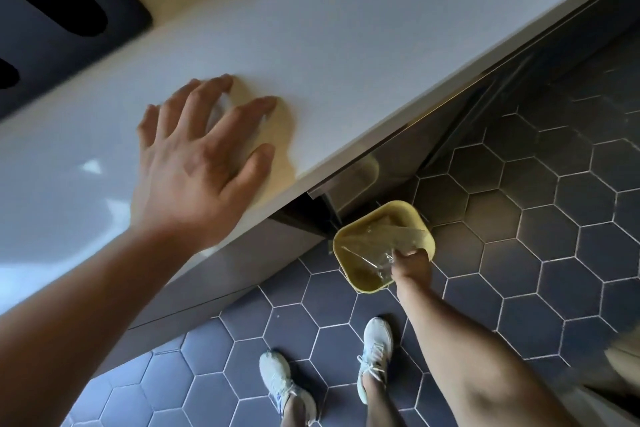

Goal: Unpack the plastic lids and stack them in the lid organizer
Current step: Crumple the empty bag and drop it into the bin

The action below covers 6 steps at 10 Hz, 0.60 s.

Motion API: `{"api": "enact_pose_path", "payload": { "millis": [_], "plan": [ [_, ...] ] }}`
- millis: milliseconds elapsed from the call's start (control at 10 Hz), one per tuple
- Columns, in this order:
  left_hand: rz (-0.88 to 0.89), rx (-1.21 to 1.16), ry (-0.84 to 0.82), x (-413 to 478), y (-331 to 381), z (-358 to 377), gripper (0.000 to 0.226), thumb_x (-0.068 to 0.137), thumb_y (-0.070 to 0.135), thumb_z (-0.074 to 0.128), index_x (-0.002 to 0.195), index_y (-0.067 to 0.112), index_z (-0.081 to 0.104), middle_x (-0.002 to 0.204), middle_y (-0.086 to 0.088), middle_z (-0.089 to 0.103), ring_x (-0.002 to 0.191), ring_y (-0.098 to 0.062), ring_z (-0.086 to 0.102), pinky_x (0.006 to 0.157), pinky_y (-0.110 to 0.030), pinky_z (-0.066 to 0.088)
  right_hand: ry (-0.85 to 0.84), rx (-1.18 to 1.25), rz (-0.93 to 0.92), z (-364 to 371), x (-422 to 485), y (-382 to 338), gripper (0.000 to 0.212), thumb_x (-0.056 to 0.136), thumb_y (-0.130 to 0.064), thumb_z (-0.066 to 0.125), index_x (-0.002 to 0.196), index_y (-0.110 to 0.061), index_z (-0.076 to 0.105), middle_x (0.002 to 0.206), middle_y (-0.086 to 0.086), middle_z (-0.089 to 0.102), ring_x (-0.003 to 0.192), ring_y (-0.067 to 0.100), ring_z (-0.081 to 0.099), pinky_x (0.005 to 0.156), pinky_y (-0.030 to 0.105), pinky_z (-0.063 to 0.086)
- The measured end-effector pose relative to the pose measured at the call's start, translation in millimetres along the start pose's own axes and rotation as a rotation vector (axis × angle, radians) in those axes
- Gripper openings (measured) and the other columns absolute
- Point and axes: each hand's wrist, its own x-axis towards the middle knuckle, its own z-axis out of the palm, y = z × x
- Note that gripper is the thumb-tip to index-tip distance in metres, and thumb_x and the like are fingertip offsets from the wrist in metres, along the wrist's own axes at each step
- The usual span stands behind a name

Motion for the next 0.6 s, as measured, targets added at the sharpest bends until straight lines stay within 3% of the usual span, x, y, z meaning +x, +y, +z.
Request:
{"api": "enact_pose_path", "payload": {
  "millis": [200, 400, 600],
  "plan": [
    [0.002, 0.005, 0.007, -1, 1, 0, 0.051, 0.092, 0.052, 0.041, 0.139, 0.038, 0.056, 0.152, -0.005, 0.045, 0.143, -0.033, 0.034, 0.114, -0.058, 0.025, -0.033, -0.055, -0.015, 1, -3, 3, 0.024, 0.089, -0.025, 0.065, 0.106, -0.009, 0.069, 0.111, 0.017, 0.074, 0.107, 0.04, 0.068, 0.09, 0.041, 0.053],
    [-0.001, 0.006, 0.0, 0, 1, 0, 0.051, 0.092, 0.052, 0.041, 0.139, 0.039, 0.054, 0.153, -0.004, 0.045, 0.143, -0.033, 0.033, 0.114, -0.057, 0.025, -0.092, -0.16, -0.072, -5, 0, 6, 0.028, 0.089, -0.021, 0.065, 0.115, -0.011, 0.068, 0.117, 0.014, 0.073, 0.11, 0.037, 0.066, 0.092, 0.039, 0.053],
    [0.014, 0.004, 0.021, 1, 2, 0, 0.048, 0.093, 0.052, 0.042, 0.138, 0.041, 0.053, 0.152, -0.003, 0.045, 0.142, -0.034, 0.034, 0.114, -0.058, 0.025, -0.122, -0.236, -0.16, -9, -3, 4, 0.023, 0.09, -0.023, 0.066, 0.11, -0.012, 0.067, 0.12, 0.008, 0.072, 0.112, 0.03, 0.066, 0.092, 0.032, 0.049]
  ]
}}
